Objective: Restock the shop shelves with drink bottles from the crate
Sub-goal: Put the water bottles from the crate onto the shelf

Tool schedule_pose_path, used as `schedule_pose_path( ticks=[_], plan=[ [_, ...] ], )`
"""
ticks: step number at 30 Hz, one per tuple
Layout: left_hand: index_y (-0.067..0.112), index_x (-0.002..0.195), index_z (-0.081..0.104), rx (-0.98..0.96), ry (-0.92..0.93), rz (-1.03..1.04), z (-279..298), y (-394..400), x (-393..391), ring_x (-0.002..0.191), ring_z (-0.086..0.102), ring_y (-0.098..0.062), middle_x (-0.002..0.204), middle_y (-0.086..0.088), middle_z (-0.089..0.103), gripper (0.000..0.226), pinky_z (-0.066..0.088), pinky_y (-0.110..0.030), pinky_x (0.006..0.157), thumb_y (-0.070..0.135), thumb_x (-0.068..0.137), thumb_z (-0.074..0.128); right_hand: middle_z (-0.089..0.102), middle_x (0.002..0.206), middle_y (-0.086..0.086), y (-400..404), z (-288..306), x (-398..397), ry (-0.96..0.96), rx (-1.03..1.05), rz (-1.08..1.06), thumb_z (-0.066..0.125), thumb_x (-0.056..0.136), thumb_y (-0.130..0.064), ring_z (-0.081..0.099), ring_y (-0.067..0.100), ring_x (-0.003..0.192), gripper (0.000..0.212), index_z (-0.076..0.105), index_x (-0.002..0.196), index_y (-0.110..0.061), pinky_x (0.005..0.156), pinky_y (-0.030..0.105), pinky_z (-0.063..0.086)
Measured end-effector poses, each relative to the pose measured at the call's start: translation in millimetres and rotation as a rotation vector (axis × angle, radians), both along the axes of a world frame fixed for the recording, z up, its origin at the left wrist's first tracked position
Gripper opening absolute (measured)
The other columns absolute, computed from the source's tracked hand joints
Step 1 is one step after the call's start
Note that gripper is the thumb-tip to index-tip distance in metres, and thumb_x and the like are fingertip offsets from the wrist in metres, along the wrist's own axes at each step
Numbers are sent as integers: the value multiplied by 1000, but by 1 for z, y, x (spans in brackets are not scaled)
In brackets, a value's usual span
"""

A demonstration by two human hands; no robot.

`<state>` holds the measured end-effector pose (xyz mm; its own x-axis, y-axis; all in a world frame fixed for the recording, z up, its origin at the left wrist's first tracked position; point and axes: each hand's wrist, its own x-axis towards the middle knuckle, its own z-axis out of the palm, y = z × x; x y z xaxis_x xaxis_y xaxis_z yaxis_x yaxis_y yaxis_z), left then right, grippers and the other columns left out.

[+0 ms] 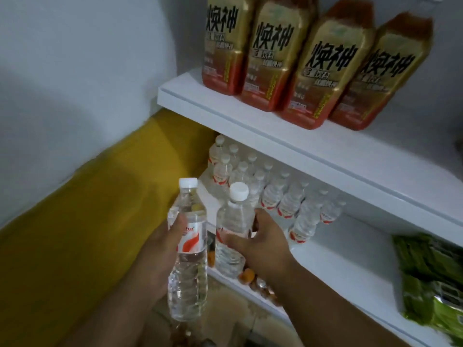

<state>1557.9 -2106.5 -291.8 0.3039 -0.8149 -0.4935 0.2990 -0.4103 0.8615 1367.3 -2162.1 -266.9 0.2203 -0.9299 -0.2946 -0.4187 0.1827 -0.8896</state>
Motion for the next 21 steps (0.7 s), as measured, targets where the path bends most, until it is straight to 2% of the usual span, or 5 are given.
schedule_pose_path(
  ticks=[3, 8, 12, 16, 21],
  plan=[
    [26, 130, 64, 23, -47, 22, -21, -16, 17, 105, 71, -30, 121, -6, 73, 75, 53, -56, 99, 73, 72, 54, 64, 105, -22, -31, -41, 18, 146, -76, -14, 89, 72, -37, 63, -6, 100, 53, 57, 114, -38, 74, 4, 45],
    [29, 130, 64, -28, -128, 30, -56, -30, 23, 97, 74, -18, 121, 2, 74, 67, 60, -32, 77, 65, 75, 53, 62, 124, 1, -48, -106, 22, 200, -55, -131, 88, 71, -36, 61, 19, 113, 64, 60, 127, -24, 98, 44, 52],
    [27, 124, 67, 5, -42, 14, -86, -43, 22, 94, 76, -24, 112, -2, 77, 70, 60, -28, 60, 67, 67, 61, 57, 127, 1, -54, -138, -5, 223, -20, -220, 90, 70, -35, 63, 19, 109, 64, 60, 126, -26, 96, 43, 54],
    [42, 122, 67, 12, -100, -7, -109, -57, 12, 99, 75, -15, 116, 11, 75, 67, 59, -24, 66, 79, 68, 60, 54, 132, -1, -72, -153, -40, 200, 29, -283, 90, 72, -34, 61, 7, 101, 67, 55, 130, -28, 80, 15, 51],
    [57, 108, 70, -32, -131, -74, -123, -80, -1, 91, 73, 1, 105, 26, 75, 34, 54, -11, 59, 72, 80, 57, 53, 134, -2, -102, -169, -55, 240, 22, -341, 88, 74, -36, 57, 18, 115, 71, 52, 136, -29, 97, 32, 46]
  ],
)
